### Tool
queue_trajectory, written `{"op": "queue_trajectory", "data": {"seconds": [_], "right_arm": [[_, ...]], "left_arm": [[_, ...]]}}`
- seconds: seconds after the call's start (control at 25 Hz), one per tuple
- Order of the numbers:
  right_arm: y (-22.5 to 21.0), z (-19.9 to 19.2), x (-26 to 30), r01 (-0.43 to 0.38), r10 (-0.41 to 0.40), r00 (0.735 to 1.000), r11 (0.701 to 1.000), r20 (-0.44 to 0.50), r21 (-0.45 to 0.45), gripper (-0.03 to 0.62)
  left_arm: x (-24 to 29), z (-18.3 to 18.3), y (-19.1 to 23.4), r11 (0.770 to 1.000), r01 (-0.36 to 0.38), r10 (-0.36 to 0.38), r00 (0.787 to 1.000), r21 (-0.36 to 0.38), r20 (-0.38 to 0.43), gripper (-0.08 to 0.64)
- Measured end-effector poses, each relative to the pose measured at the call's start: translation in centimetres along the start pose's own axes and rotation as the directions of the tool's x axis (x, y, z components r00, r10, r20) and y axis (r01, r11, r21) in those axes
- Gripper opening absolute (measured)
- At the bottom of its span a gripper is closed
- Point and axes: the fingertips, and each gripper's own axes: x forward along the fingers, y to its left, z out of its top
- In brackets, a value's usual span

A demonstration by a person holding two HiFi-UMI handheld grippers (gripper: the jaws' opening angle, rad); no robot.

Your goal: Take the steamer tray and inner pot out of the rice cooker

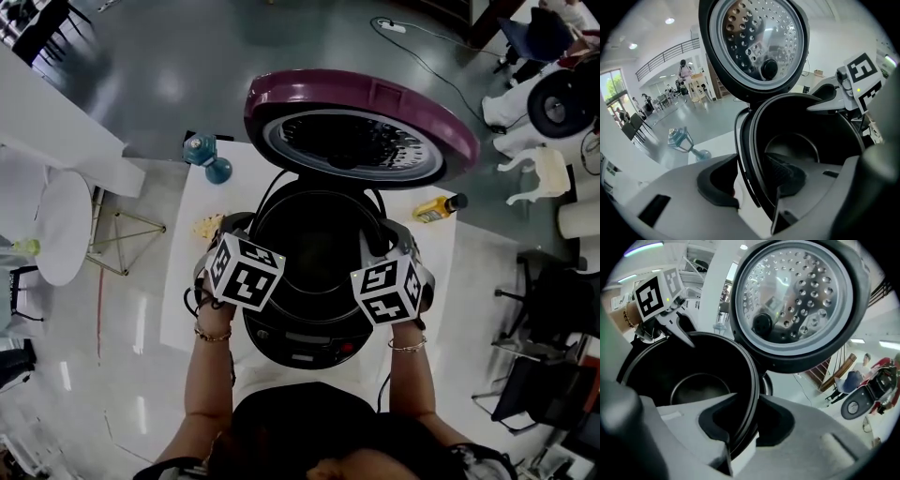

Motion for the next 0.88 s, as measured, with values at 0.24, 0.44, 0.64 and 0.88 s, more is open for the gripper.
{"op": "queue_trajectory", "data": {"seconds": [0.24, 0.44, 0.64, 0.88], "right_arm": [[-0.5, 1.4, -1.5, -0.030, 0.017, 0.994, 0.993, 0.103, 0.117, 0.052], [-1.1, 2.9, -3.2, -0.083, 0.041, 0.978, 0.976, 0.205, 0.202, 0.025], [-1.2, 4.6, -5.7, -0.114, 0.038, 0.949, 0.967, 0.313, 0.229, 0.015], [-1.7, 6.1, -10.0, -0.088, -0.021, 0.904, 0.968, 0.426, 0.236, 0.015]], "left_arm": [[-0.9, 0.6, 0.0, 1.000, 0.001, -0.001, 1.000, 0.000, 0.019, 0.156], [-2.7, 1.4, -0.5, 0.999, 0.035, -0.034, 0.997, -0.007, 0.065, 0.079], [-6.0, 2.5, -0.3, 0.997, 0.037, -0.028, 0.989, -0.061, 0.143, 0.018], [-10.5, 4.4, -0.6, 0.996, -0.065, 0.076, 0.971, -0.054, 0.226, 0.012]]}}
